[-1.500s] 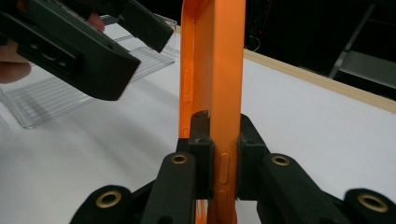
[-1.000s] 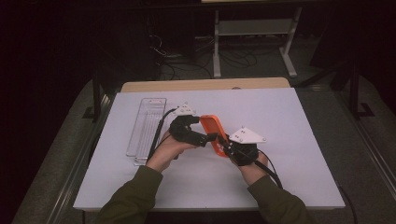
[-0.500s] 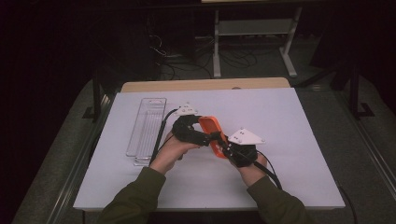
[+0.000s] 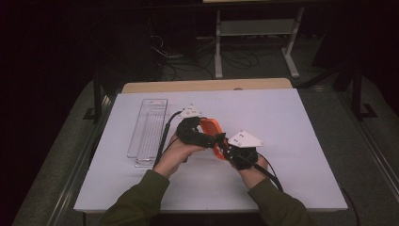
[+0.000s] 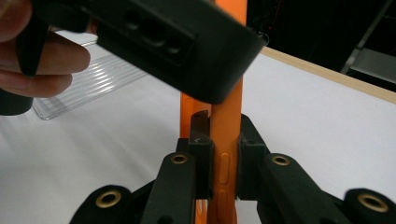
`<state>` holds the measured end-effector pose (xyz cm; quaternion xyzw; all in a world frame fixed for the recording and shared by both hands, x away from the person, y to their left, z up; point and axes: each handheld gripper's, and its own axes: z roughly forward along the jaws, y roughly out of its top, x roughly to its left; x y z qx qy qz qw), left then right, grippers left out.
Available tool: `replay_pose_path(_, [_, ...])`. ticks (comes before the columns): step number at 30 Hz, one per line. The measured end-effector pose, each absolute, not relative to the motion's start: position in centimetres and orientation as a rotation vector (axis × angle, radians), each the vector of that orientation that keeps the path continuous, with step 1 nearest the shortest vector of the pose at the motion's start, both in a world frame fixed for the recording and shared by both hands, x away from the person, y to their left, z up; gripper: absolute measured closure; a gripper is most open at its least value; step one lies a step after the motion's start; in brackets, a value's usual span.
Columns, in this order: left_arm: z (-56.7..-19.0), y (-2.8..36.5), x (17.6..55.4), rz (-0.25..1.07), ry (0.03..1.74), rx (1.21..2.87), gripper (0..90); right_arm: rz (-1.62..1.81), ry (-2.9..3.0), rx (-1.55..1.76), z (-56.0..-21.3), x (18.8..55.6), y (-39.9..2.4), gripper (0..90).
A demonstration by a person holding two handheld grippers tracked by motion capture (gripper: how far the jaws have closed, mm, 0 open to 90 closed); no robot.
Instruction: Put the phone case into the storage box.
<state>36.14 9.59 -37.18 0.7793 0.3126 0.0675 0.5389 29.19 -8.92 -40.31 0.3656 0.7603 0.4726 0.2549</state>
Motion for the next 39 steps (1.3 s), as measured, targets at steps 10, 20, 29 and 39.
replay_pose_path(10, [-37.15, 9.81, 36.41, 0.113, 0.766, 1.835, 0.0, 1.26, 2.078, 0.976, -40.61, 29.18, -8.64, 78.4])
replay_pose_path(20, [-36.9, 10.13, 36.34, 0.13, 0.78, 1.793, 9.5, 1.245, 2.085, 0.972, -40.72, 29.08, -8.51, 78.3])
replay_pose_path(29, [-36.88, 10.3, 36.19, 0.14, 0.772, 1.783, 13.8, 1.236, 2.094, 0.971, -40.88, 29.03, -8.35, 78.2])
replay_pose_path(39, [-36.58, 10.15, 35.93, 0.17, 0.756, 1.788, 14.8, 1.238, 2.093, 0.962, -40.86, 29.08, -8.44, 77.9])
